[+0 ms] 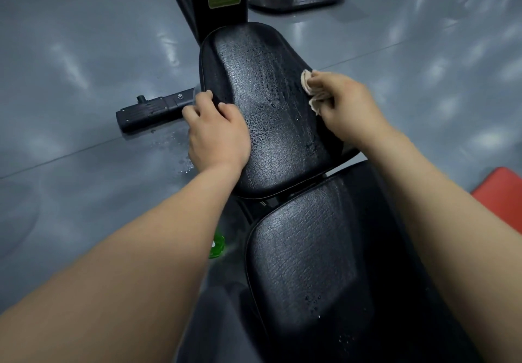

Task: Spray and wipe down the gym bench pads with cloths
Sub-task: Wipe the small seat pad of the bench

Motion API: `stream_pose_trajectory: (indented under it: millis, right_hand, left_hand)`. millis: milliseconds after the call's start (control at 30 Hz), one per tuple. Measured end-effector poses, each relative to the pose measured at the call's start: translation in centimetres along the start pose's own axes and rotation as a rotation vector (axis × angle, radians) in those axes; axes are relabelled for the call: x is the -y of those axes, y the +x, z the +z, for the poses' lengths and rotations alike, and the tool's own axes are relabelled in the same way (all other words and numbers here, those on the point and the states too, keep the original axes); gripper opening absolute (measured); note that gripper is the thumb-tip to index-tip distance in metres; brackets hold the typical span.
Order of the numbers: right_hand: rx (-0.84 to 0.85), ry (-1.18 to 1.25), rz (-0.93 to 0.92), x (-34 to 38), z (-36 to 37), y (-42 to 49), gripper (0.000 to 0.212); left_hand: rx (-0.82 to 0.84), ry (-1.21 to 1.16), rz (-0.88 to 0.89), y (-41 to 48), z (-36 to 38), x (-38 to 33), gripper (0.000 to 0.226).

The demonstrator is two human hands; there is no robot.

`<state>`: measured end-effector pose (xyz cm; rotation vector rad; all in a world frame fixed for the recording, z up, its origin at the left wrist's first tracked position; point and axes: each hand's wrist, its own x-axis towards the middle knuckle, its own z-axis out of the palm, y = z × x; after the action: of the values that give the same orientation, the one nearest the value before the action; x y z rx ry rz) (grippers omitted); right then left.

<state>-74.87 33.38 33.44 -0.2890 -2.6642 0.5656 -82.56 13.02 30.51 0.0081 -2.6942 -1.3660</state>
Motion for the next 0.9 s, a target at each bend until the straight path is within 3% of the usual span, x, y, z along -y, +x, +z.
stream_pose_trajectory:
  millis: [167, 300, 367, 467, 567, 700, 800, 900]
  right_hand:
    - [0.131, 0.037, -0.251, 2.5, -1.3, -6.5, 0.062]
    - [0.213, 0.037, -0.452, 1.5, -1.9, -8.9, 0.046]
    - [0.182, 0.036, -0.443, 0.8, -2.0, -7.0, 0.038]
    - [0.049, 0.011, -0.283, -0.1, -1.1, -2.9, 0.037]
    - [0.007, -0.017, -0.175, 0.7, 0.2, -2.2, 0.046]
    - [0.111, 0.044, -0.336, 3.2, -0.5, -7.1, 0.057]
    - [0.206, 0.042, -0.475, 3.6, -1.0, -9.5, 0.047]
    - [0.166, 0.009, -0.463, 3.2, -0.8, -6.6, 0.035]
  left_hand:
    - [0.007, -0.013, -0.007, 0.0, 0.0, 0.2, 0.040]
    - [0.003, -0.015, -0.005, 0.0, -0.1, 0.1, 0.041]
    - [0.007, -0.017, -0.010, 0.0, 0.0, 0.0, 0.041]
    - [0.010, -0.025, -0.009, 0.0, -0.1, 0.0, 0.041]
    - [0.007, -0.020, -0.008, 0.0, -0.1, 0.1, 0.040]
    - [0.003, -0.024, -0.005, 0.0, -0.1, 0.2, 0.040]
    - [0.005, -0.038, -0.011, 0.1, 0.0, 0.2, 0.040]
    - [0.008, -0.038, -0.015, 0.0, 0.0, 0.2, 0.040]
